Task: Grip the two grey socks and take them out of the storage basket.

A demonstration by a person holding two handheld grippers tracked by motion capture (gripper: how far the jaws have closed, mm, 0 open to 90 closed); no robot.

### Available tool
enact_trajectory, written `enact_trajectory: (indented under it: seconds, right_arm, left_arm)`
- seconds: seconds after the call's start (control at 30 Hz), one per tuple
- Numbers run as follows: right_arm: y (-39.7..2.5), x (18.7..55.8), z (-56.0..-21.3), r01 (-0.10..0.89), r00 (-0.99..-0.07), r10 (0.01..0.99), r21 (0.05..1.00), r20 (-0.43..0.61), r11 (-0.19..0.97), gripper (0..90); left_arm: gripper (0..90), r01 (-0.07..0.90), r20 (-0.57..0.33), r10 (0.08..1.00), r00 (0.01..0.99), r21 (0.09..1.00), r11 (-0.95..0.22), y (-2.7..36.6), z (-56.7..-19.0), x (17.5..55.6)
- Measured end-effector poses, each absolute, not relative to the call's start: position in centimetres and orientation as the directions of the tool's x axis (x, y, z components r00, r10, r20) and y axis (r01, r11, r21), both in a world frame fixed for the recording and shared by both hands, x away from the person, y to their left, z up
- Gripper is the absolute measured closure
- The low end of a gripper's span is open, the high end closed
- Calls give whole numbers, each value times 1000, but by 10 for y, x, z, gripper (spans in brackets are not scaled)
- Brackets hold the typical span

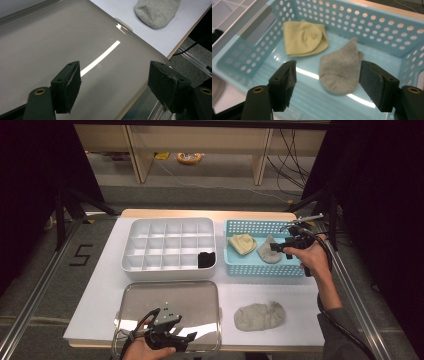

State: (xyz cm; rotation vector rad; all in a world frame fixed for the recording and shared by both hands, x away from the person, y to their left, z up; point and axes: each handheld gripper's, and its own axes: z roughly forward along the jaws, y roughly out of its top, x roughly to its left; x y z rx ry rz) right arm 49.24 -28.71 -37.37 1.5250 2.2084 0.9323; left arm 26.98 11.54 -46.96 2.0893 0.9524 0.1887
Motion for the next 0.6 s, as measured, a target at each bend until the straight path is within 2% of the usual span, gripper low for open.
enact_trajectory:
  seconds: [0.1, 0.2, 0.23, 0.43, 0.47, 0.5, 0.6]
  right_arm:
    - [-287, 511, -380, 719, -387, 917, 655, 100, 232, 351]
    - [-288, 529, -388, 714, -389, 919, 650, 58, 261, 377]
    - [-286, 536, -391, 745, -362, 929, 622, 72, 241, 390]
    - [-287, 559, -403, 765, -358, 933, 583, 29, 275, 430]
    - [-287, 559, -403, 765, -358, 933, 583, 29, 275, 430]
    - [-283, 563, -405, 798, -333, 942, 544, 38, 260, 439]
    - [-278, 566, -409, 811, -305, 950, 539, 61, 226, 445]
  left_arm:
    - [255, 558, -168, 688, 706, 730, -394, 118, -470, 269]
    - [255, 571, -190, 693, 695, 732, -372, 119, -470, 267]
    - [256, 562, -179, 691, 700, 735, -378, 121, -469, 268]
    - [259, 554, -175, 686, 706, 740, -382, 122, -466, 267]
    - [259, 554, -175, 686, 706, 740, -382, 122, -466, 267]
    - [259, 556, -185, 685, 705, 743, -372, 121, -467, 267]
    - [260, 564, -194, 685, 702, 738, -369, 120, -467, 266]
